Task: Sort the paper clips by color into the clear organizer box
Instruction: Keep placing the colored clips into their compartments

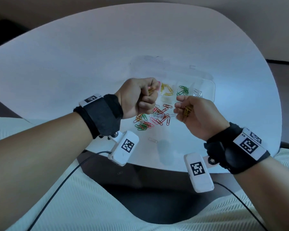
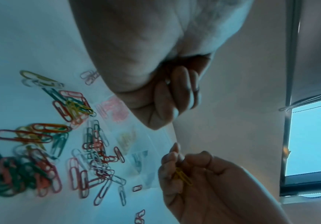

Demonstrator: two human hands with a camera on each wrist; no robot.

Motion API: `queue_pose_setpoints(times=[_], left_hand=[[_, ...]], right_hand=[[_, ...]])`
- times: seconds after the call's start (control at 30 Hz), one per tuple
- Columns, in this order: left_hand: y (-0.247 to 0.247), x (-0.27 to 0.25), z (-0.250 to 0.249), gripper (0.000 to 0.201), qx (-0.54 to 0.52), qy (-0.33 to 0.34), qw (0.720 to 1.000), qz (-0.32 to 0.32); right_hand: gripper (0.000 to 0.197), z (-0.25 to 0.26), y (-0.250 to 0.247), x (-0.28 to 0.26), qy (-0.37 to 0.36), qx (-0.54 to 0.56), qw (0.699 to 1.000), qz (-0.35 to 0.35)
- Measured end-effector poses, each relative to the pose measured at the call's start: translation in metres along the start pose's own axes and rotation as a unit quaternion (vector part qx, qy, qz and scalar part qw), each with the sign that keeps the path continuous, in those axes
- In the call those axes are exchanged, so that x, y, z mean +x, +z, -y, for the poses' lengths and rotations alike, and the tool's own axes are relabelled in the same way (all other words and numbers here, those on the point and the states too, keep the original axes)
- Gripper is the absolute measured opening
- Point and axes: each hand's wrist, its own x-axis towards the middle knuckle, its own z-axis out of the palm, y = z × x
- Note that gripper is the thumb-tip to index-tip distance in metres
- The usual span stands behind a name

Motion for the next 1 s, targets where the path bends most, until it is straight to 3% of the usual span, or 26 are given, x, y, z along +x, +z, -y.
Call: queue_pose_setpoints(times=[0.13,0.33,0.5,0.6,0.67,0.8,1.0], left_hand=[[0.006,0.002,-0.004,0.024,0.01,-0.002,0.996,-0.089],[0.019,0.016,-0.018,0.017,0.039,-0.039,0.983,-0.173],[0.036,0.033,-0.024,0.013,0.008,-0.034,0.975,-0.219],[0.042,0.04,-0.026,0.018,-0.013,-0.033,0.97,-0.239],[0.043,0.046,-0.026,0.025,-0.038,-0.023,0.969,-0.243],[0.046,0.054,-0.028,0.029,-0.093,-0.001,0.971,-0.219],[0.051,0.058,-0.025,0.052,-0.006,-0.033,0.984,-0.175]], right_hand=[[0.004,0.012,0.001,0.002,0.02,0.008,0.999,-0.026],[0.015,0.026,0.015,0.011,0.023,0.044,0.999,-0.017],[0.045,0.033,0.01,0.016,0.037,0.118,0.992,0.032],[0.076,0.036,0.006,0.014,0.037,0.124,0.99,0.06],[0.085,0.039,0.004,0.013,0.036,0.12,0.99,0.057],[0.077,0.049,-0.003,0.013,0.001,0.105,0.994,0.028],[0.049,0.064,-0.024,0.02,-0.078,0.107,0.991,-0.026]])
